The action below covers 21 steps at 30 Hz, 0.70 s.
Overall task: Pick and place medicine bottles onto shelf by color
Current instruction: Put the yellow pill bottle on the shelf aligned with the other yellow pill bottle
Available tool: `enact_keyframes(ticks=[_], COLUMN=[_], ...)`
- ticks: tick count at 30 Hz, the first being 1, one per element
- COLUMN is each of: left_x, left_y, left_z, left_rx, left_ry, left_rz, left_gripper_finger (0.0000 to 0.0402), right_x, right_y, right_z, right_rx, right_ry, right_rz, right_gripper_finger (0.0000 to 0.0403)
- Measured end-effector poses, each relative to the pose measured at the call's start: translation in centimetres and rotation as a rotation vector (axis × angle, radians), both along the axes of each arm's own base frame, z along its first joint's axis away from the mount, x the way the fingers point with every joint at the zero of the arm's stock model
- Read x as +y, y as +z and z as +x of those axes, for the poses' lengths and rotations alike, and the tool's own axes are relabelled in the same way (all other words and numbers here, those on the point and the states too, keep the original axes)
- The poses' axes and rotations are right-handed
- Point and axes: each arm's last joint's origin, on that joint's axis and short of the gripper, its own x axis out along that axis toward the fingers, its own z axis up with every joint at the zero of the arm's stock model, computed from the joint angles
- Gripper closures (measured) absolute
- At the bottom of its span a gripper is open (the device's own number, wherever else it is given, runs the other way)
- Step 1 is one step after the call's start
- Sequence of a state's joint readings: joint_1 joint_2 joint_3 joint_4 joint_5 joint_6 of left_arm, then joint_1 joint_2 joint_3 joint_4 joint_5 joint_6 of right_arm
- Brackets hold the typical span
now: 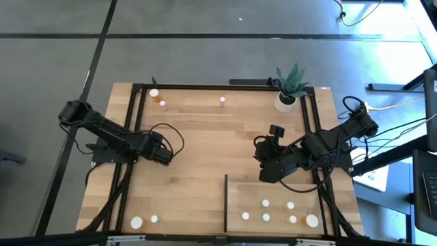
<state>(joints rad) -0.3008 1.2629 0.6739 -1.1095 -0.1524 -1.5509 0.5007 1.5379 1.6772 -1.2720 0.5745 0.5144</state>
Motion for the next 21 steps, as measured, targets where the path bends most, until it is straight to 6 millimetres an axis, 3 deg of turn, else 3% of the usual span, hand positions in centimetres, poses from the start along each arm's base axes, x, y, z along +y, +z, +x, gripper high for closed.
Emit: enact_keyframes(ticks=[9,17,21], left_x=[0.0,0.0,-0.3], left_y=[0.0,0.1,1.4], left_z=[0.0,0.1,1.1], left_rx=[-0.002,-0.004,-0.053], left_ry=[-0.001,-0.018,-0.052], left_rz=[0.004,-0.001,-0.018], left_gripper_finger=[0.0294,0.0298,0.0298], right_x=[0.1,0.1,0.1], right_y=[0.1,0.1,0.1], right_z=[0.1,0.1,0.2], right_rx=[-0.012,-0.014,-0.024], right_ry=[0.0,0.0,0.005], right_rz=[0.007,0.008,0.011], right_gripper_finger=[0.0206,0.0206,0.0206])
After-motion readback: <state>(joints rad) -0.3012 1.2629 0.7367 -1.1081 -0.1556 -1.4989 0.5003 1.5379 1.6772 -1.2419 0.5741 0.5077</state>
